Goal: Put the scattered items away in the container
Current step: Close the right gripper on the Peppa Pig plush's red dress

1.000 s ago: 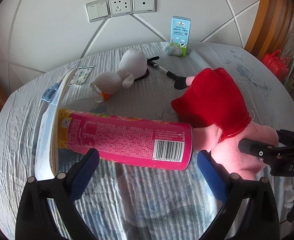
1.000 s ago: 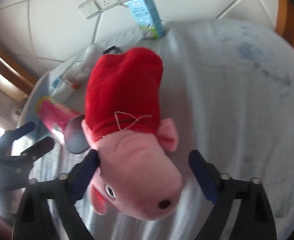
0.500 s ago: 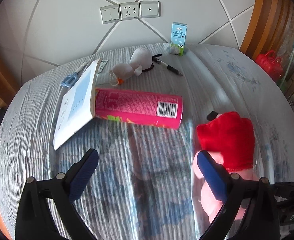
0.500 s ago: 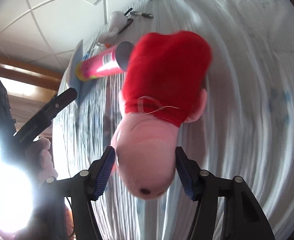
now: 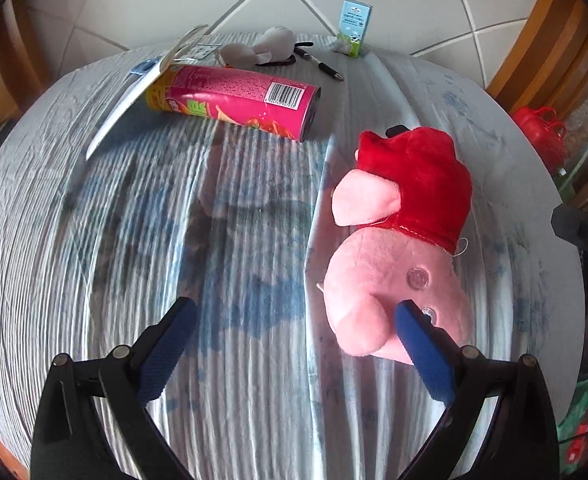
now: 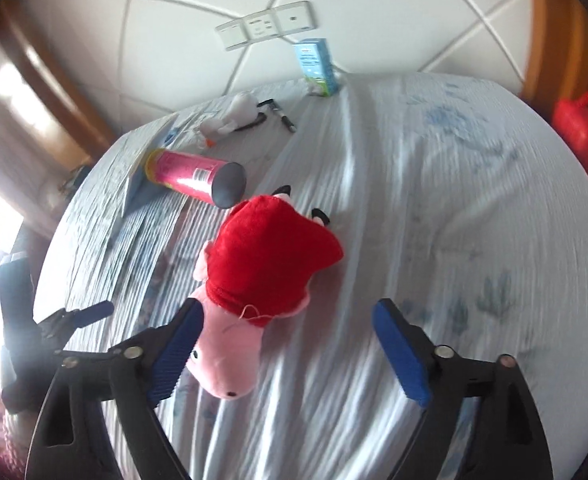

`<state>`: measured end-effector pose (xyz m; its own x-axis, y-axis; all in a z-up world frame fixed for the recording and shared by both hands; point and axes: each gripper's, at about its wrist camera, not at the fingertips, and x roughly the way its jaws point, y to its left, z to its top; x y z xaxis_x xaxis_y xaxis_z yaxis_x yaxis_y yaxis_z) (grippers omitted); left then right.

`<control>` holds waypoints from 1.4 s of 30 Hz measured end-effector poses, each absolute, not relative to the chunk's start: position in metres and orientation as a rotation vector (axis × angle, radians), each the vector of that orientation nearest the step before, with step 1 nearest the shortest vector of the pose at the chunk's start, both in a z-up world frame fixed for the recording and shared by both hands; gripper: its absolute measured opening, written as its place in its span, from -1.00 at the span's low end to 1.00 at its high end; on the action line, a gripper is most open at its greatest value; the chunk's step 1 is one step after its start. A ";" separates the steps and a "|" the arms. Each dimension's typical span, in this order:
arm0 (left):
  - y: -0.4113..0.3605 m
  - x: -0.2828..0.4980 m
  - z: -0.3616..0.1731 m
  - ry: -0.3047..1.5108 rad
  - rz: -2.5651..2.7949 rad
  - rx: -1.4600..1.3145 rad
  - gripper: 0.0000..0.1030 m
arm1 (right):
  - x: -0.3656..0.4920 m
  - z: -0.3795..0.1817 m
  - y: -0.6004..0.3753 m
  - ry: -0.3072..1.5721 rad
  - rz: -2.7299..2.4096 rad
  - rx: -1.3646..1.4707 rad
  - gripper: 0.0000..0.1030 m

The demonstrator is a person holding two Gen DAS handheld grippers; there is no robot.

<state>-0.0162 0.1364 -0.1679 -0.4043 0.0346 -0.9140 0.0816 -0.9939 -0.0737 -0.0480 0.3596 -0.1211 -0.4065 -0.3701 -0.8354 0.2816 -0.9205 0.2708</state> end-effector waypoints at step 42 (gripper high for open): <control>0.130 -0.035 -0.209 0.410 -2.311 1.433 1.00 | -0.137 -0.206 0.310 0.265 -1.756 1.146 0.35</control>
